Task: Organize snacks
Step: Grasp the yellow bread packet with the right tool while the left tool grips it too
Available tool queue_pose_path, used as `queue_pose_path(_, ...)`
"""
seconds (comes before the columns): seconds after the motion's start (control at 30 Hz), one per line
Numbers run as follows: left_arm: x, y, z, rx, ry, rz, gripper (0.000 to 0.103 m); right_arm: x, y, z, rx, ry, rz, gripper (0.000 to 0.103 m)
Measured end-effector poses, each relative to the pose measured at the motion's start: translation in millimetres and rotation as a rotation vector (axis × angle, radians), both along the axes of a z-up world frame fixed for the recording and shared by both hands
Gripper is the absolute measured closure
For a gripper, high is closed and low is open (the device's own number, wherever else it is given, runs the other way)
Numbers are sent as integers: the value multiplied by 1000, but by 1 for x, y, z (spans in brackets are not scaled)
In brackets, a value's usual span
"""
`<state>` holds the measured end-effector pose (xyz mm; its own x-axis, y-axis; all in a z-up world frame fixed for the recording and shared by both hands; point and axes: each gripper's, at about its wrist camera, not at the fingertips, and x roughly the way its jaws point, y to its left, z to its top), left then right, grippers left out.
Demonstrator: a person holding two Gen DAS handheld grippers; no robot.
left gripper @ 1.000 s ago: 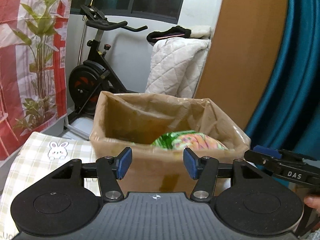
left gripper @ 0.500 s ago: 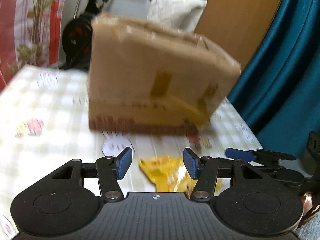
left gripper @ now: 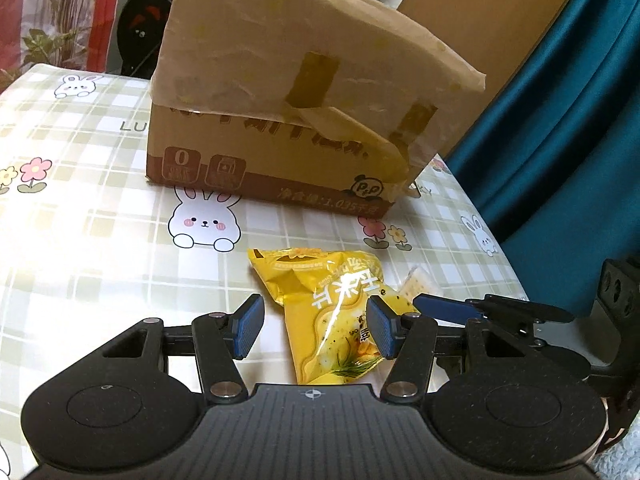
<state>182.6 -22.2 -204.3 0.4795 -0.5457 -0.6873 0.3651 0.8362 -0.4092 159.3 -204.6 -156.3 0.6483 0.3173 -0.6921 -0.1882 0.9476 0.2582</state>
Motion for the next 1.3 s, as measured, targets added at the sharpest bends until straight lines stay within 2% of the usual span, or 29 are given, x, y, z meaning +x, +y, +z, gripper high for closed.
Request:
queue_pose_path(0.07, 2, -2, -4, -6, 14, 0, 44, 6, 0, -3, -2, 8, 5, 47)
queue_pose_path(0.17, 3, -7, -15, -16, 37, -7, 44, 9, -1, -9, 5, 22, 10, 48)
queue_pose_path(0.33, 3, -12, -27, -24, 70, -19, 44, 7, 3, -12, 6, 21, 41, 59)
queue_pose_path(0.37, 3, -12, -29, -24, 74, -21, 44, 7, 4, -12, 2, 16, 46, 65)
queue_pose_path(0.47, 4, -14, -30, -17, 73, -24, 44, 8, 5, -10, -8, 10, 59, 72)
queue_pose_path(0.7, 7, -15, -35, -18, 84, -27, 47, 8, 5, -12, -4, 15, 66, 77)
queue_pose_path(0.77, 7, -15, -37, -13, 83, -40, 62, 7, 6, -11, -4, 10, 72, 79)
queue_pose_path(0.8, 7, -15, -38, -21, 89, -57, 80, 7, 7, -9, 4, 1, 83, 82)
queue_pose_path(0.83, 6, -16, -38, -34, 94, -76, 85, 6, 8, -7, 12, -6, 92, 83)
queue_pose_path(1.0, -2, -25, -27, -32, 27, -132, 85, 7, 20, 5, -39, -45, 130, 85)
queue_pose_path(1.13, 1, -12, -24, -21, 9, -52, 83, 7, 15, 7, -30, -41, 121, 85)
queue_pose_path(1.17, 3, -9, -24, -15, 6, -35, 80, 7, 13, 6, -27, -37, 117, 85)
queue_pose_path(1.23, 6, -2, -27, -9, 11, -7, 61, 6, 8, 1, -24, -25, 108, 85)
queue_pose_path(1.3, 11, 1, -31, -20, 14, -2, 53, 7, 4, -3, -23, -8, 99, 86)
